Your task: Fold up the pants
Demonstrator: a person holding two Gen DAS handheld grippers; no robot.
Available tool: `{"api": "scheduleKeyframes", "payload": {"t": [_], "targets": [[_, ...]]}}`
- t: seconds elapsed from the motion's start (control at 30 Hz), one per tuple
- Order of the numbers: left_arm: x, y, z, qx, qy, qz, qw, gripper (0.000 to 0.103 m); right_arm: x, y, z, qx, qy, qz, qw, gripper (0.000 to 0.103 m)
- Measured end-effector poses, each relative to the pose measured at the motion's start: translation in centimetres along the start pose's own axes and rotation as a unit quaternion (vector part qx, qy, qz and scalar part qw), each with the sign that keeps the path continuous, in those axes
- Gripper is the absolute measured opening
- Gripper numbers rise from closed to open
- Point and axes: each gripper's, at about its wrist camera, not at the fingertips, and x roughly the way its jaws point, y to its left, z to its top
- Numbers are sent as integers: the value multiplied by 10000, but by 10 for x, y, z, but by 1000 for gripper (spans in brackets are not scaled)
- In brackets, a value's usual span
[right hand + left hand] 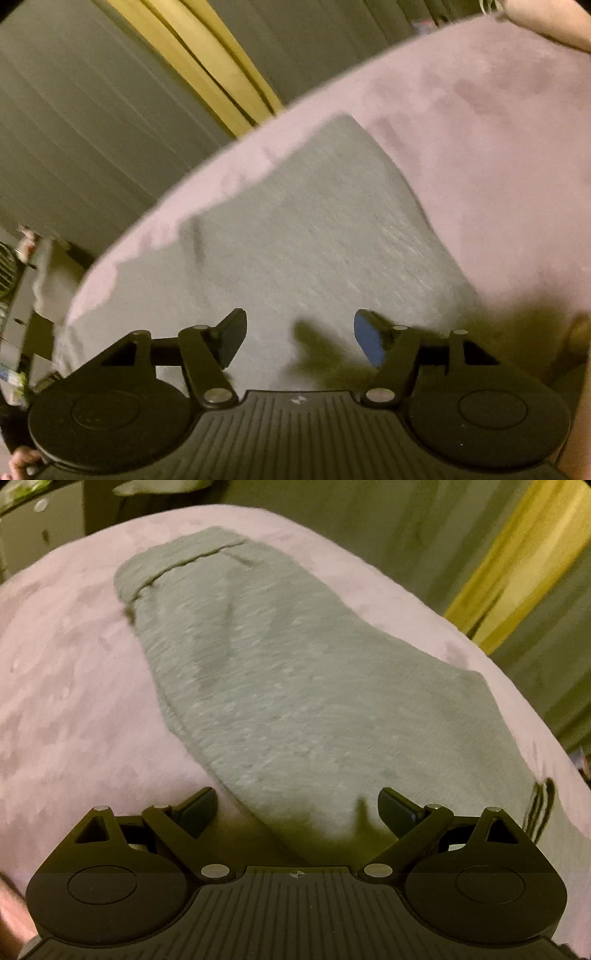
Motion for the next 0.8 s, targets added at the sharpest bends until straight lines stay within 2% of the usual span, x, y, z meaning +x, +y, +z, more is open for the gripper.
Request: {"api": "scheduleKeyframes", "payload": {"t": [0.17,0.23,0.27,0.37,0.43,0.47,0.5,0.57,0.67,0.8], "targets": [[-6,-23,-2,822,92,-264,9962,97,-1,2,5,-76,285,-110,9995,70],[-13,-40,-7,1167,47,-423,9923,97,-15,-6,8,-76,-67,-144,9998,82],[-16,-49,-10,1294,56,-618,9897,98,-21,-8,8,-110,-310,-225,9992,84],[-12,-87,-23,1702,461,-1227,9766,99,-31,-12,12,-382,-971,-916,9903,92],[-4,-118,-33,2048,724,-1434,9655,99,-31,-16,14,-509,-1237,-1346,9818,96],[0,-132,-38,2184,786,-1484,9613,99,-31,-21,15,-391,-1269,-1388,9814,96],[5,-145,-43,2309,849,-1548,9568,99,-28,-28,17,-158,-1211,-1254,9846,96],[19,-167,-48,2448,1030,-1666,9496,99,-18,-42,22,229,-1012,-980,9898,96],[40,-190,-53,2410,1343,-1818,9439,99,-9,-49,24,503,-811,-1132,9890,96],[60,-204,-50,2182,1565,-1866,9450,99,-9,-45,21,417,-779,-1114,9898,96]]}}
